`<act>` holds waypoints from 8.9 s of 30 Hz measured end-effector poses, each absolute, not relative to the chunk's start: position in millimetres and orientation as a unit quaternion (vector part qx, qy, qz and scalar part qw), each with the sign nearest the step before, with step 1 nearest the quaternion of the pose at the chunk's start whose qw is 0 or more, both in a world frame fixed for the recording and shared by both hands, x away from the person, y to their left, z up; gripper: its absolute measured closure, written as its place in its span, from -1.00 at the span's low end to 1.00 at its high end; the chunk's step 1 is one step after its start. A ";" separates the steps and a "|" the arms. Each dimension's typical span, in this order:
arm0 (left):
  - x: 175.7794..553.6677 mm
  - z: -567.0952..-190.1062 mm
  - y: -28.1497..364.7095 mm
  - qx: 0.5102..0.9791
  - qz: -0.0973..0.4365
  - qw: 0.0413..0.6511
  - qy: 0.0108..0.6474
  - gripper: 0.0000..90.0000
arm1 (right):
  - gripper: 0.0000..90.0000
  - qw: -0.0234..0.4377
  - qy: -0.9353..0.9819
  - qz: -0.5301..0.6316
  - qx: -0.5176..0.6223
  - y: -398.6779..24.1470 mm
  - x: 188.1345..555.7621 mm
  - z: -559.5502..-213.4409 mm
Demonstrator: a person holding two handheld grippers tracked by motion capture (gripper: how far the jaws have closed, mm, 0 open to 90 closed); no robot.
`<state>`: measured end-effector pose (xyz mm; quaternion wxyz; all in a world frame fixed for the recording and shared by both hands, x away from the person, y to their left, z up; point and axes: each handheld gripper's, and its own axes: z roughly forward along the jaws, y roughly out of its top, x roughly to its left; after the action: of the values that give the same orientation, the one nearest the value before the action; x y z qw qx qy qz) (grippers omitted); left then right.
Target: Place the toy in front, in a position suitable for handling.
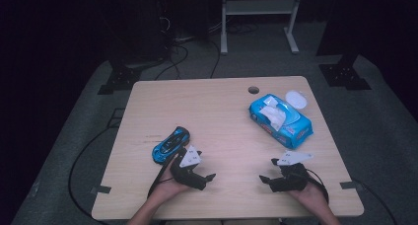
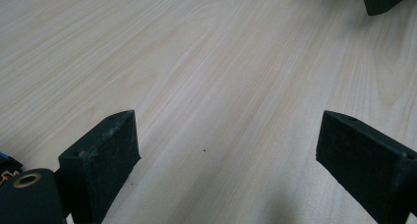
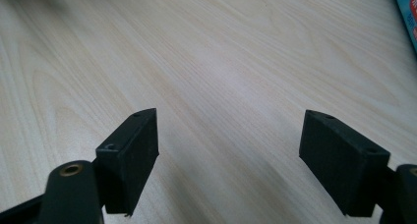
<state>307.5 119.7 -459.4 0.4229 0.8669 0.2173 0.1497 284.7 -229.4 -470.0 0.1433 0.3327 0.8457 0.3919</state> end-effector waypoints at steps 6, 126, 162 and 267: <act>310.0 -456.5 120.8 0.866 0.149 0.425 0.217 -0.81 | -0.52 0.140 0.847 0.390 0.333 -230.0 285.1 -470.8; 425.3 -448.5 189.5 0.917 0.073 0.168 0.353 -0.43 | -0.52 0.137 0.857 0.383 0.316 -219.8 281.3 -470.4; 417.6 -431.1 191.9 0.924 0.086 0.180 0.325 -0.36 | -0.51 0.139 0.856 0.383 0.318 -219.6 281.6 -470.2; 316.3 -450.0 121.5 0.893 0.132 0.397 0.165 -0.75 | 0.92 0.283 0.774 0.318 0.468 -246.2 410.7 -403.7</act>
<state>316.3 121.5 -450.0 0.3968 0.8932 0.1650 0.1321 410.7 -246.2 -403.7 0.2833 0.4681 0.7742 0.3181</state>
